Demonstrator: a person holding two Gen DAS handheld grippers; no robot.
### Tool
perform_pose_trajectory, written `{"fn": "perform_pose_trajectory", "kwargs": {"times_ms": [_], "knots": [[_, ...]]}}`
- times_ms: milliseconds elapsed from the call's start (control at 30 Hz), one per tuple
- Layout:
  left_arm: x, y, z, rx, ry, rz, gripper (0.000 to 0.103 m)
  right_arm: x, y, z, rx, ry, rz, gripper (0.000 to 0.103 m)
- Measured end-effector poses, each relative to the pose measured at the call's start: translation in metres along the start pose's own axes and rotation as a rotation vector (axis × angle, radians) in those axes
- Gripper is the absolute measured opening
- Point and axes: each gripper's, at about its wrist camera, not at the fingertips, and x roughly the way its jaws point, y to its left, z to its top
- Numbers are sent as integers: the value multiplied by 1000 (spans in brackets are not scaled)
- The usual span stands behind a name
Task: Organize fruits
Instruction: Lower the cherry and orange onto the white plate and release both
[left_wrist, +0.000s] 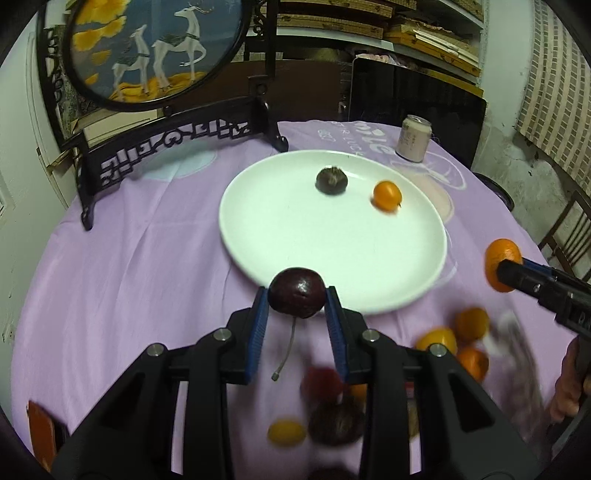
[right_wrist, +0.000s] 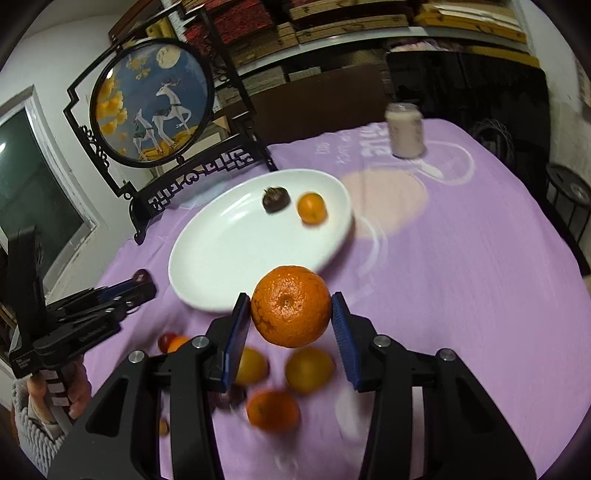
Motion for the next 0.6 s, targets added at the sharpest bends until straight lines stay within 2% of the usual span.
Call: {"fn": "perform_pose_trajectory", "kwargs": {"times_ms": [133,333,400,433,600], "knots": [[28,-3,15,-13,24,0,31,34,12,19,-31,31,6,45],[54,1,21,-41,54,-12,32,72,17,29,-41,82,-1,46],[58,2,19,-38,61,-10,47,77,17,29,-37,95,5,57],[57,1,18,-31,54,-14,47,76,17,29,-40,86,4,62],[51,-2,15,-14,43,-16,51,58,15,28,-60,37,7,62]]}}
